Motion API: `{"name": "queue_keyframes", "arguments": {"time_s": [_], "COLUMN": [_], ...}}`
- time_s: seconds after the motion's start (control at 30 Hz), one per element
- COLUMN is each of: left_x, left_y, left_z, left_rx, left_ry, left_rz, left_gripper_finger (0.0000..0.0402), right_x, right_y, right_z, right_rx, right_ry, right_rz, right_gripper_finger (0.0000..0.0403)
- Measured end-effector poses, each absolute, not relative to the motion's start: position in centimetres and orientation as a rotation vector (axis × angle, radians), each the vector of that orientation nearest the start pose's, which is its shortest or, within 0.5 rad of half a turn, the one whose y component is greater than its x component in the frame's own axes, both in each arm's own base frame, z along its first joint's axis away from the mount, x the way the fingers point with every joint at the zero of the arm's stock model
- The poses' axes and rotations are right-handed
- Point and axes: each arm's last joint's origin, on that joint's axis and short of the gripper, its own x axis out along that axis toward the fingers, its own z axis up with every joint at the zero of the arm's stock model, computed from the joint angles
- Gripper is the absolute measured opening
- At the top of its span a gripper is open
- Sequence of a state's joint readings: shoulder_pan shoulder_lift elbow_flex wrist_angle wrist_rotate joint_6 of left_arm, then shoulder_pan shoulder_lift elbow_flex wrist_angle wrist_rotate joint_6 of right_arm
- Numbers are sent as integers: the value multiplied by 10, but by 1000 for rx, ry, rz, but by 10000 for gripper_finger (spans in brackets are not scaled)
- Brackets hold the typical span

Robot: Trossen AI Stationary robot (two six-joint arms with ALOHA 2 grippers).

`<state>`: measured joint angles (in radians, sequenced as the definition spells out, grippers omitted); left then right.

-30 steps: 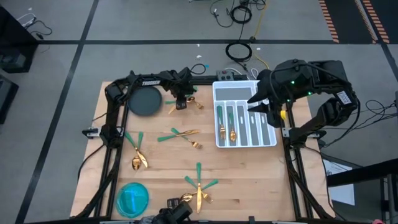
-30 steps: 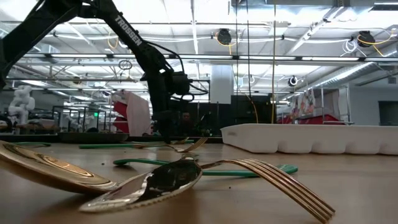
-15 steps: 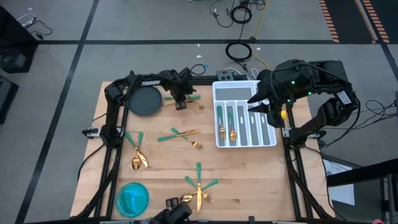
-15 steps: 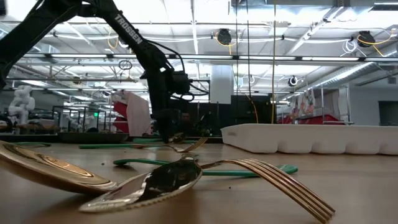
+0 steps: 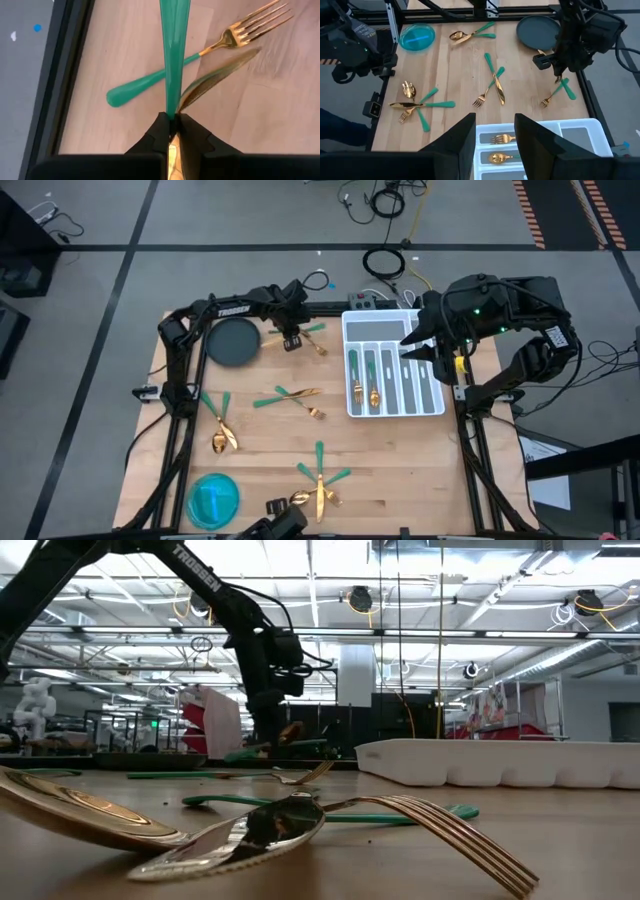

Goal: Sort silverware
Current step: Put the green knife into the white silverware organizer

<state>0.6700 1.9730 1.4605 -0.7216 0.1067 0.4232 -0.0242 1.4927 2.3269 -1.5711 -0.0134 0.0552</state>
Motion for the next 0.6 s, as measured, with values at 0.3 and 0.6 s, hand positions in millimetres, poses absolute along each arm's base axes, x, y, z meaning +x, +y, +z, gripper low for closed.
{"name": "queue_keyframes", "arguments": {"time_s": [0.3,0.6], "left_x": [318,319], "left_y": [237,229], "left_z": [184,185], "left_rx": [-114,-151], "left_ry": [1226,1228], "left_rz": [193,125], "left_gripper_finger": [19,19], "right_x": [238,254], "right_y": [-34,-116], "right_z": [447,328], "right_rx": [-178,-185], "right_ry": [1008,763], "right_rz": [-157,-112], "right_gripper_finger": [128,128]}}
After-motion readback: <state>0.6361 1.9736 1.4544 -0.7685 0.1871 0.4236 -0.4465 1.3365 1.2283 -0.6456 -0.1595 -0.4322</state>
